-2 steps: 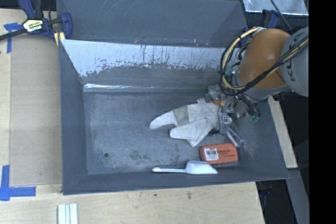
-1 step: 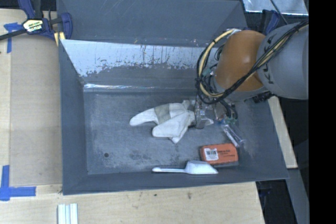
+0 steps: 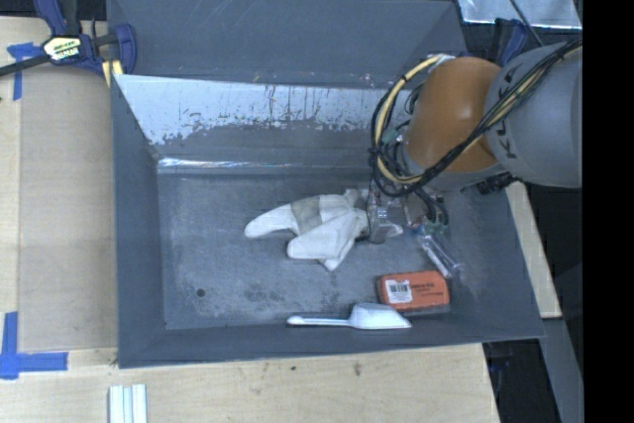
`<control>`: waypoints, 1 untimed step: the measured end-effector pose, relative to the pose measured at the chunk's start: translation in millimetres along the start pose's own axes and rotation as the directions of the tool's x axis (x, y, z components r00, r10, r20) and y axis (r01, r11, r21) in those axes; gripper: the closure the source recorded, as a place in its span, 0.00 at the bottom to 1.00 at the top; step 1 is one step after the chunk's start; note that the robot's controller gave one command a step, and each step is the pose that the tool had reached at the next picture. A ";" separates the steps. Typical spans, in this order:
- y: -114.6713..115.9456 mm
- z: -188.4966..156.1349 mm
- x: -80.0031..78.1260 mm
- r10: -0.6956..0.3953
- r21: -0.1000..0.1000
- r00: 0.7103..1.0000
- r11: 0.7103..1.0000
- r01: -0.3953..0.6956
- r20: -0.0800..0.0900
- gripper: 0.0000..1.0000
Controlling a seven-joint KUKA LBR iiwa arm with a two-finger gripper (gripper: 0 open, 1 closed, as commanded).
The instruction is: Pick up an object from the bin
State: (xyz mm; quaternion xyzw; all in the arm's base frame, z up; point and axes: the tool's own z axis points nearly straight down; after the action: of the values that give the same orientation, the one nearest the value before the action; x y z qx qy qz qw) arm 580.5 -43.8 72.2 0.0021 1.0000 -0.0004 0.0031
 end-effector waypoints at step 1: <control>-12.6 -41.2 -7.2 -0.009 -0.002 1.000 1.000 0.009 -0.010 1.00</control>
Offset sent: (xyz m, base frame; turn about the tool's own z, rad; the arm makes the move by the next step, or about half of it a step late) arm 0.0044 0.0091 0.1850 -0.0116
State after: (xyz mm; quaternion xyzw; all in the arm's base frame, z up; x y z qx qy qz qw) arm 587.4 -56.5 113.4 -0.0024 1.0000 0.0005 -0.0017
